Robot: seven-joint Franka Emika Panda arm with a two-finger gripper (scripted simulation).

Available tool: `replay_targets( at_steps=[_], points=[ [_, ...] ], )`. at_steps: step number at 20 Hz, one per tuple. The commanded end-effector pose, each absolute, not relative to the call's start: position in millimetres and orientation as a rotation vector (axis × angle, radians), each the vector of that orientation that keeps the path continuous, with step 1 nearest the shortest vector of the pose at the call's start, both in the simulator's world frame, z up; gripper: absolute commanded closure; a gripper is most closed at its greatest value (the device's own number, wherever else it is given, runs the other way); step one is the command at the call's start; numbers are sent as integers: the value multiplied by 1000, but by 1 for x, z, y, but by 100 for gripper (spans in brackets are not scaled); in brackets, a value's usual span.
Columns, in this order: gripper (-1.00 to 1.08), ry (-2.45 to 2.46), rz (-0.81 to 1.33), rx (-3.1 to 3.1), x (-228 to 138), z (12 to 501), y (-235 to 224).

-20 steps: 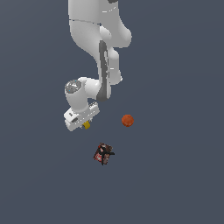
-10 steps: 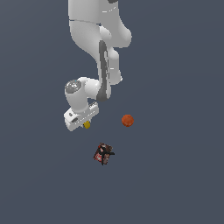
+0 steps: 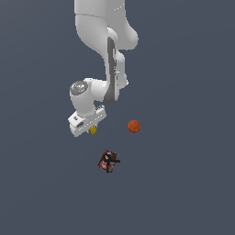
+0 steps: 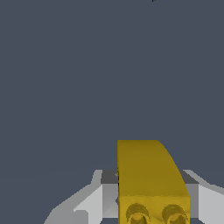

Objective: Pick up a designated object from a clutter of objects.

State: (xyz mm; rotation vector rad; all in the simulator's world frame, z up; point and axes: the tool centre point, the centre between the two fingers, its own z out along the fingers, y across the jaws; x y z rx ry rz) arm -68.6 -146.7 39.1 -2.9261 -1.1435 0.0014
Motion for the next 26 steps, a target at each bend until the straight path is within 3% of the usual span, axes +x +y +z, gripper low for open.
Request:
replay_targets(
  at_steps=[1,26],
  points=[
    [108,-1146,1,-2926,-65,50,-138],
    [108,-1148,2,-2925,-9,268,35]
  ],
)
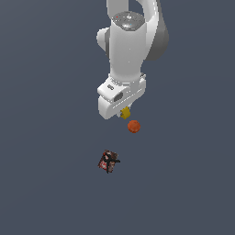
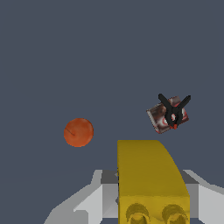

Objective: Pick up a designated object from a clutter of objects.

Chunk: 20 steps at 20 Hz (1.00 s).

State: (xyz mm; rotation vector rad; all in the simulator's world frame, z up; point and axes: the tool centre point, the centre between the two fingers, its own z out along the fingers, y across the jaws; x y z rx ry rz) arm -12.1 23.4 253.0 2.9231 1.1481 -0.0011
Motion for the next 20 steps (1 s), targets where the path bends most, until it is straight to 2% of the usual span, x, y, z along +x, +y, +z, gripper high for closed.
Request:
replay_targets(
  at_steps=[1,10,20],
  points=[
    [108,1147,-2,2923,-6,277,42],
    [108,1145,0,2925,17,349,97],
    [108,1144,0,2926,32,386,126]
  ],
)
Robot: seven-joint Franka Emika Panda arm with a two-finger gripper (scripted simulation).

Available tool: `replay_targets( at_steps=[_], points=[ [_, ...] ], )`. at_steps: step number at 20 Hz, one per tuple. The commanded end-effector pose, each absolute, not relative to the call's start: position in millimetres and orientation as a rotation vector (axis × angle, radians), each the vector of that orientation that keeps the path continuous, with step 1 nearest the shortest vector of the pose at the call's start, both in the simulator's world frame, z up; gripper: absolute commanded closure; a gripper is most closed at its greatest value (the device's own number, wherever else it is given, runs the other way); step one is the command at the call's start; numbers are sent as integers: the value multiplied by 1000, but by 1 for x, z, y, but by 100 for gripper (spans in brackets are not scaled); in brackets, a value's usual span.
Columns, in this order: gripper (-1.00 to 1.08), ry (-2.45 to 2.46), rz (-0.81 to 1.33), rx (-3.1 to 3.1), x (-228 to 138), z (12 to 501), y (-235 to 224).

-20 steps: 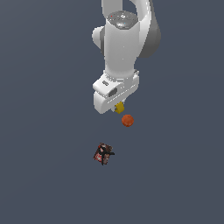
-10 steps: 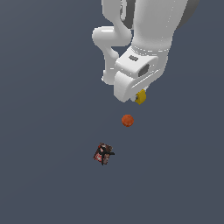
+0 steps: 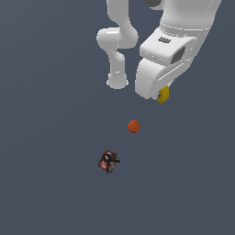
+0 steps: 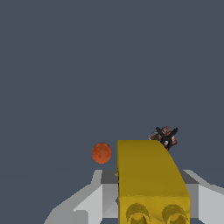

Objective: Pick up a designated object from a clutter of objects.

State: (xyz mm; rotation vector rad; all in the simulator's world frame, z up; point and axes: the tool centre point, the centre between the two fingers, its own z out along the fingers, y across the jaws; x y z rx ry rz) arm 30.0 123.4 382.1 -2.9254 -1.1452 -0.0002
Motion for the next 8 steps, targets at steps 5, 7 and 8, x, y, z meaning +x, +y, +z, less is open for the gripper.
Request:
replay_targets(
  at_steps=[5,7,8],
  points=[
    [108,-1144,0,-2926,34,392,131],
    [108,-1144,0,-2926,35,392,131],
    [108,-1145,0,-2926,35,392,131]
  ],
)
